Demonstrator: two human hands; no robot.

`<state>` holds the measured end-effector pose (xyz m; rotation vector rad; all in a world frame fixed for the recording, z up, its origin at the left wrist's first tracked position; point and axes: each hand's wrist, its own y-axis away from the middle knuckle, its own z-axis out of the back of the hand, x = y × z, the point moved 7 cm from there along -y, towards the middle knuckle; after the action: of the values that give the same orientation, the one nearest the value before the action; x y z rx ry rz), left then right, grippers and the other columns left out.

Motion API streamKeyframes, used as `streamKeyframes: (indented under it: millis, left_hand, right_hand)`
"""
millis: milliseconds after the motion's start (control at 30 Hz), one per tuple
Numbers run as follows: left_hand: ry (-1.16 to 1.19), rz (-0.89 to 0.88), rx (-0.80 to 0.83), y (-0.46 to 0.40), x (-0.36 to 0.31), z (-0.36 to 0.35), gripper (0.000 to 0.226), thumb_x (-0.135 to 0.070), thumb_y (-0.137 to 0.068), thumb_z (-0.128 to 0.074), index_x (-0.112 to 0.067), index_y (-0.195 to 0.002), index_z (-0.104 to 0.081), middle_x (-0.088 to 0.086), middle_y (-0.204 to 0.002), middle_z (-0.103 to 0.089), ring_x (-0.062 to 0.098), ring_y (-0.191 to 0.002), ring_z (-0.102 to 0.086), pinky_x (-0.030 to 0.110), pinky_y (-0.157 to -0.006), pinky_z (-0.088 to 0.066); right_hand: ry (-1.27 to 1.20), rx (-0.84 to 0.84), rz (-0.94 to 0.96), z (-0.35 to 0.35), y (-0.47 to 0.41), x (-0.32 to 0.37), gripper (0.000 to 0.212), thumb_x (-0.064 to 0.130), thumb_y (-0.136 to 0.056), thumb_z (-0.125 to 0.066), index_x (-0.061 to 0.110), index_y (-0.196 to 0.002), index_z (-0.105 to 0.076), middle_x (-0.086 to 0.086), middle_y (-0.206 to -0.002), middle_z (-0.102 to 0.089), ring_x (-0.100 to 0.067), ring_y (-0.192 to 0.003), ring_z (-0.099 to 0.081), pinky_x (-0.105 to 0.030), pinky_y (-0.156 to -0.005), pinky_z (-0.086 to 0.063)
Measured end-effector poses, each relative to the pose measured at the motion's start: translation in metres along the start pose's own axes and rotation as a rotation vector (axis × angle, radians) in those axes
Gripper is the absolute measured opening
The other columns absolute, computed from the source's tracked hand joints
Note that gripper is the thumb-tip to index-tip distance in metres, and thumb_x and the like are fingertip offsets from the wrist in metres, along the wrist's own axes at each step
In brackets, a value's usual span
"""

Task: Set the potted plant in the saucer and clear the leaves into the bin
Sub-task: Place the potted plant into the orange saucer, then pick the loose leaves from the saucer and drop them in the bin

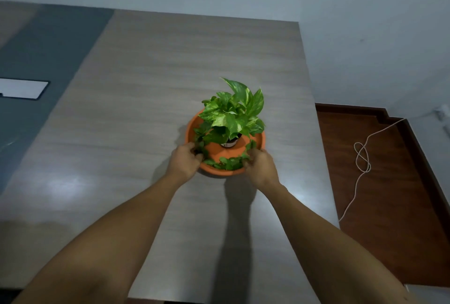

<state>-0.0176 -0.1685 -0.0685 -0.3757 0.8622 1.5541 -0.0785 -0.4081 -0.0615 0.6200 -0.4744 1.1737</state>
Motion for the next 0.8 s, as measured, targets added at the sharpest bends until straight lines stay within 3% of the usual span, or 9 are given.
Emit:
streamKeyframes:
  millis: [133,267,333,500,600,667,800]
  left_hand:
    - [-0.238,-0.125,0.042,0.005,-0.007,0.001,0.032,-0.037,-0.073,-0.064,-0.021,-0.100,-0.068,0.008,-0.099,-0.069,0.033,-0.094,-0.065,0.041,-0.078,-0.055]
    - [-0.531,-0.247,0.097,-0.006,-0.018,-0.008,0.058,-0.053,-0.077,-0.063,-0.025,-0.128,-0.057,0.001,-0.137,-0.051,0.030,-0.127,-0.048,0.043,-0.099,-0.038]
    - [-0.622,-0.281,0.124,-0.015,-0.021,-0.011,0.069,-0.062,-0.076,-0.058,-0.028,-0.136,-0.050,0.000,-0.144,-0.044,0.028,-0.132,-0.043,0.044,-0.103,-0.032]
    - [-0.818,-0.301,0.177,-0.031,-0.019,-0.021,0.090,-0.078,-0.071,-0.039,-0.033,-0.148,-0.035,0.004,-0.160,-0.030,0.029,-0.140,-0.034,0.048,-0.103,-0.029]
    - [-0.854,-0.304,0.204,-0.037,-0.016,-0.024,0.096,-0.083,-0.069,-0.031,-0.037,-0.153,-0.025,0.003,-0.162,-0.027,0.031,-0.141,-0.031,0.049,-0.103,-0.024]
    - [-0.856,-0.315,0.210,-0.038,-0.015,-0.025,0.092,-0.083,-0.068,-0.032,-0.037,-0.148,-0.033,0.003,-0.154,-0.039,0.030,-0.139,-0.034,0.051,-0.106,-0.022]
    - [-0.839,-0.319,0.201,-0.031,-0.020,-0.025,0.076,-0.075,-0.068,-0.042,-0.034,-0.130,-0.054,0.004,-0.133,-0.053,0.029,-0.124,-0.047,0.051,-0.104,-0.026]
  right_hand:
    - [0.335,0.072,0.110,-0.006,0.003,0.008,0.039,0.030,-0.090,-0.060,0.011,-0.124,-0.060,-0.015,-0.130,-0.054,-0.038,-0.124,-0.045,-0.045,-0.098,-0.043]
    - [0.510,0.191,0.088,-0.016,-0.015,0.010,0.069,0.056,-0.088,-0.052,0.016,-0.142,-0.041,-0.013,-0.154,-0.034,-0.036,-0.142,-0.027,-0.053,-0.107,-0.030]
    - [0.554,0.221,0.061,-0.020,-0.026,0.009,0.082,0.067,-0.085,-0.047,0.016,-0.148,-0.033,-0.013,-0.161,-0.023,-0.035,-0.148,-0.019,-0.055,-0.110,-0.025]
    - [0.690,0.269,0.045,-0.024,-0.044,0.007,0.096,0.082,-0.080,-0.033,0.019,-0.153,-0.027,-0.011,-0.163,-0.020,-0.032,-0.148,-0.017,-0.054,-0.112,-0.021]
    - [0.772,0.277,0.063,-0.028,-0.048,0.007,0.099,0.086,-0.077,-0.023,0.019,-0.149,-0.034,-0.009,-0.153,-0.038,-0.032,-0.139,-0.030,-0.052,-0.107,-0.024]
    - [0.814,0.282,0.071,-0.032,-0.044,0.010,0.096,0.084,-0.078,-0.024,0.017,-0.144,-0.040,-0.011,-0.144,-0.045,-0.032,-0.132,-0.038,-0.050,-0.105,-0.025]
    - [0.798,0.271,0.062,-0.041,-0.038,0.020,0.082,0.075,-0.081,-0.045,0.014,-0.136,-0.048,-0.014,-0.136,-0.051,-0.034,-0.126,-0.047,-0.048,-0.106,-0.029]
